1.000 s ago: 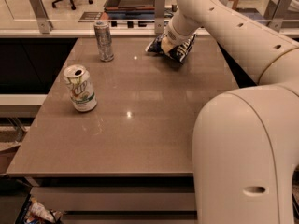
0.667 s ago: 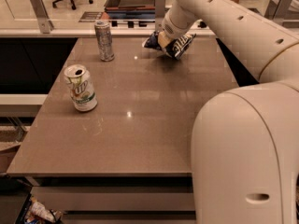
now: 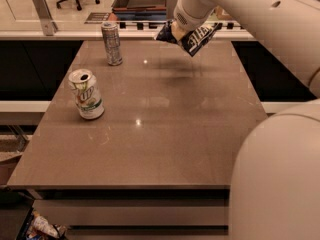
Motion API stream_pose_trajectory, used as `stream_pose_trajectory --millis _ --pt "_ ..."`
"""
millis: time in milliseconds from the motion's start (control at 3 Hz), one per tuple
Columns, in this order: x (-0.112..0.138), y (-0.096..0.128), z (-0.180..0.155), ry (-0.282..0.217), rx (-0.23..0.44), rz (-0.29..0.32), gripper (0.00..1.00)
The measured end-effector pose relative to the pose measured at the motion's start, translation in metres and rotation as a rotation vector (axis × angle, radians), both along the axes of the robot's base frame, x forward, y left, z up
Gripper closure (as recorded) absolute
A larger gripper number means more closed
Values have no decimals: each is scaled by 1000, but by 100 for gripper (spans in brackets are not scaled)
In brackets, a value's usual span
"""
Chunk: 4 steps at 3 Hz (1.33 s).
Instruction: Move blue chip bag near 7up can
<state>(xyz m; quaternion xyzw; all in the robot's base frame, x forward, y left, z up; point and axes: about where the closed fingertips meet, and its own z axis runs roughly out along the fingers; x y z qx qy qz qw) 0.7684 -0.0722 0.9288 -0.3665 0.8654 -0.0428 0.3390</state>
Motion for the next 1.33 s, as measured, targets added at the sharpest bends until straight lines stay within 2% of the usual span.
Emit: stream_pose_trajectory --millis 333,667,1000,1333 --pt "-43 8 12 5 4 -30 100" --pt "-85 27 15 20 -3 -42 100" --pt "-117 45 14 37 19 -20 100" --pt "-143 65 7 64 61 27 100"
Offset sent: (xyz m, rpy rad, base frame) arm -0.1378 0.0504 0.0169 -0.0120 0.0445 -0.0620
